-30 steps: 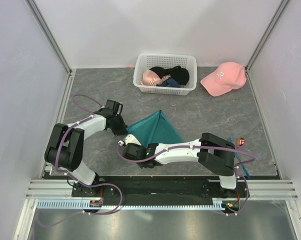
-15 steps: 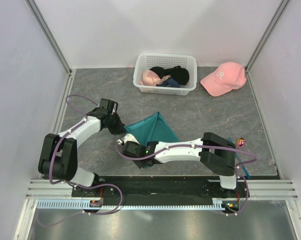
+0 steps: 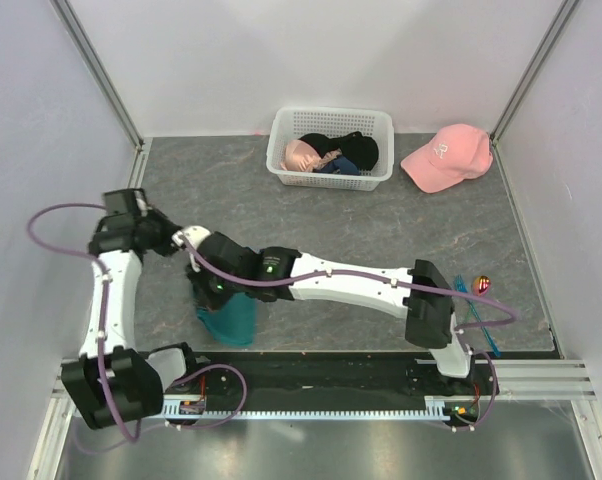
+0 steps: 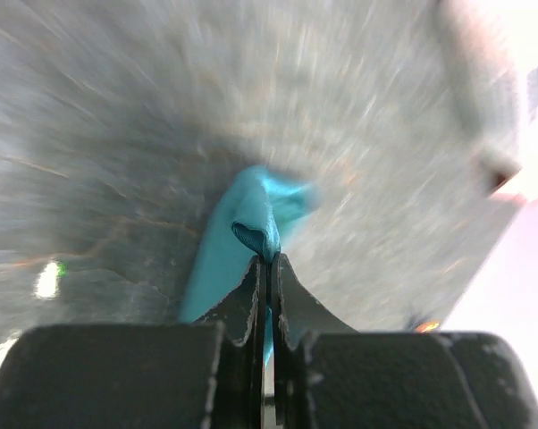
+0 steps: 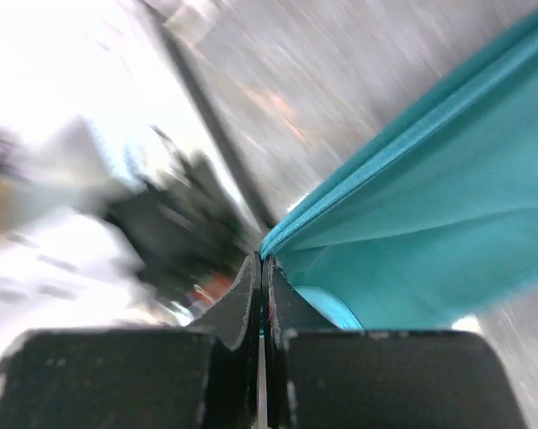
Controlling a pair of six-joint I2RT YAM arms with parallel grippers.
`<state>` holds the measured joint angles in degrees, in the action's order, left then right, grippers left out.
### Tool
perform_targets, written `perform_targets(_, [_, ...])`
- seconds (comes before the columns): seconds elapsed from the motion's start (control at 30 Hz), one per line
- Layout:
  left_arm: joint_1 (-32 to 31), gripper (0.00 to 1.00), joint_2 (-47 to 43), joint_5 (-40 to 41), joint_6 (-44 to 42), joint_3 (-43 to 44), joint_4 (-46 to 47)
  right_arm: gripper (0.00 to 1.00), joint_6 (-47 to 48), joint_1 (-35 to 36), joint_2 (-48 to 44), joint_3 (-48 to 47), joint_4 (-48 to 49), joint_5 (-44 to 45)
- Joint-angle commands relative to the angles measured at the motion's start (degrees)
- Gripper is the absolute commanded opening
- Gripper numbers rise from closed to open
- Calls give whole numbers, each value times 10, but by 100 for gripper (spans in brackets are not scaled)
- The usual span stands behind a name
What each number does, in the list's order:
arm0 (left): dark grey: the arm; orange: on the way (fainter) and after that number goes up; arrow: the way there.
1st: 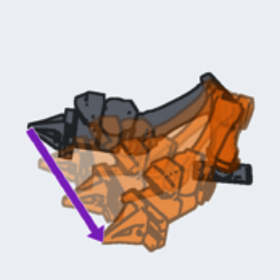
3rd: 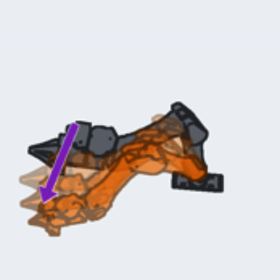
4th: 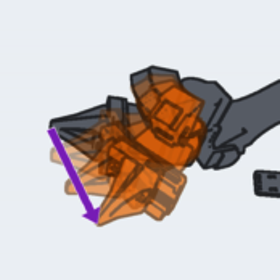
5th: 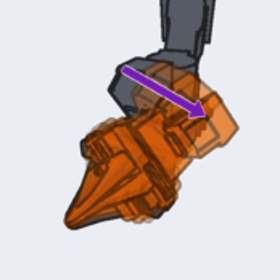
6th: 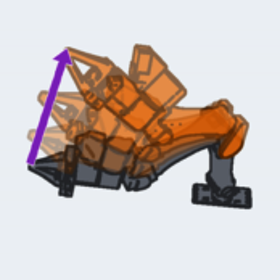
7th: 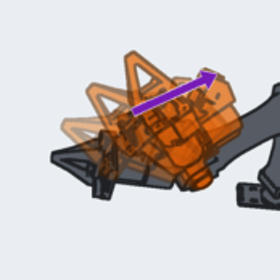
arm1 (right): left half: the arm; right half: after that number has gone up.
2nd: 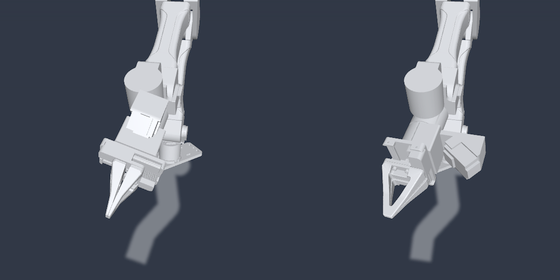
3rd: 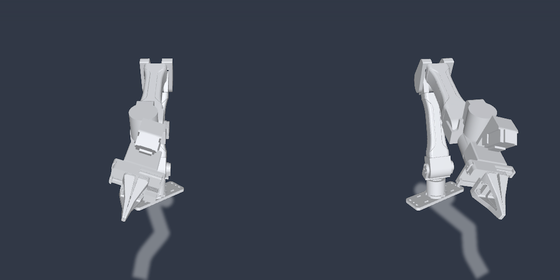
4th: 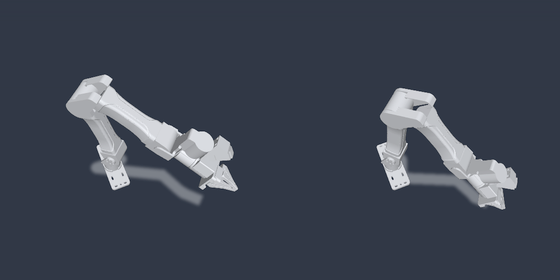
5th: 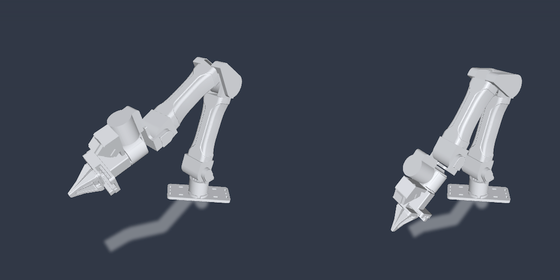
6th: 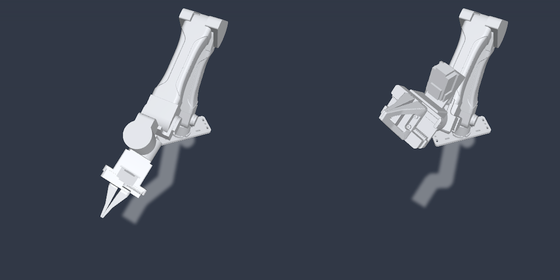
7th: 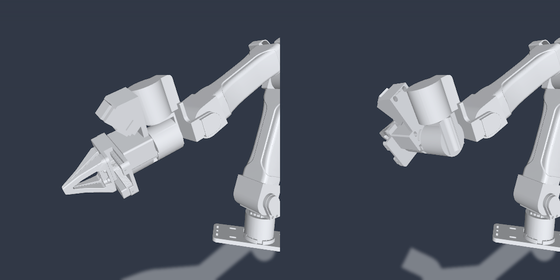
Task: Fold the napkin into a case and place the utensils inside
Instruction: Pick up the upper triangle-folded napkin from the center of the board, then turn over the upper triangle folded napkin at the center of the board.
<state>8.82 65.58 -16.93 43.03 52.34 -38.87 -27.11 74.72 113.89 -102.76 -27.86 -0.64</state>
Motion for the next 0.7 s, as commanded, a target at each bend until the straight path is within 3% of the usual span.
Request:
perform_targets(0.0, [101, 2, -44, -22, -67, 151, -58, 0, -41, 17, 56, -140, 30, -171])
perform_targets(0.13, [107, 2, -26, -31, -90, 249, -78, 0, -101, 8, 45, -107, 174, -234])
perform_targets(0.2, [89, 2, -8, -37, -91, 252, -53, 0, -152, -12, 14, -6, 247, -261])
perform_targets(0.23, [58, 2, -2, -25, -92, 248, -46, 0, -169, -21, 0, 38, 338, -271])
perform_targets(0.27, [39, 2, 13, -7, -92, 232, -37, 0, -186, -40, -20, 120, 380, -283])
perform_targets(0.4, [-75, 2, 56, 36, -59, 140, 64, 0, -266, -97, -38, 295, 589, -324])
perform_targets(0.6, [-210, 2, 206, 95, -36, 87, 221, 0, -312, -171, -60, 549, 780, -322])
perform_targets(0.67, [-237, 2, 242, 98, -32, 97, 256, 0, -317, -187, -69, 616, 794, -317])
